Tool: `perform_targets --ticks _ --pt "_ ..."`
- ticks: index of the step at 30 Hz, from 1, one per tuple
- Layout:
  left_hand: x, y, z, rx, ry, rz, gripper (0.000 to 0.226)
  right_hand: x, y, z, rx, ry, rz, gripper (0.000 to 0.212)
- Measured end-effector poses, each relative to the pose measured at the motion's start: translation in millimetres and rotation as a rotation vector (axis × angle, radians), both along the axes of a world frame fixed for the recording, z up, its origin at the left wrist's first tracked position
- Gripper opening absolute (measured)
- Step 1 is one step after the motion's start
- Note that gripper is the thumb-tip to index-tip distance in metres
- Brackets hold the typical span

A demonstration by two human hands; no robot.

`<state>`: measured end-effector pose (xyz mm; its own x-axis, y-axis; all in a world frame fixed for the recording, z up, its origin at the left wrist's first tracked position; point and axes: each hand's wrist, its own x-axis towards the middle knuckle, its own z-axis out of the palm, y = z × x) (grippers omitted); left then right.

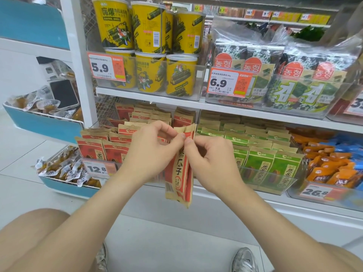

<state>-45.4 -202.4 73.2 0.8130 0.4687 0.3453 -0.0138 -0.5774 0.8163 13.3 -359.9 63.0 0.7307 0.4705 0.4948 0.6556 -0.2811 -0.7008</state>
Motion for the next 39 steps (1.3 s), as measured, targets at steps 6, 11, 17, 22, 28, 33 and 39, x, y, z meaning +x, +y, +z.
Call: perform_targets --ticks 6,11,17,22,28,33,39 --pt "0 1 -9 -0.101 0.016 -0.105 0.016 0 2 -2 0.033 -0.050 -0.040 0.044" --pt "-3 5 -8 -0.191 0.010 -0.135 0.015 3 3 -3 0.010 -0.060 -0.026 0.048" --pt "-8 2 -2 -0.141 -0.008 -0.120 0.005 2 3 -2 0.013 -0.081 -0.026 0.045" --pt "-12 0 4 -0.246 0.036 -0.177 0.025 3 6 -2 0.070 -0.094 -0.069 0.043" --pt "-15 0 11 -0.401 0.172 -0.281 0.034 17 10 -2 0.381 0.358 -0.126 0.043" --pt "-17 2 20 -0.756 0.202 -0.427 0.024 19 7 2 0.524 0.729 -0.152 0.044" --pt "-17 3 19 -0.824 0.242 -0.439 0.033 20 4 7 0.497 0.795 -0.146 0.040"
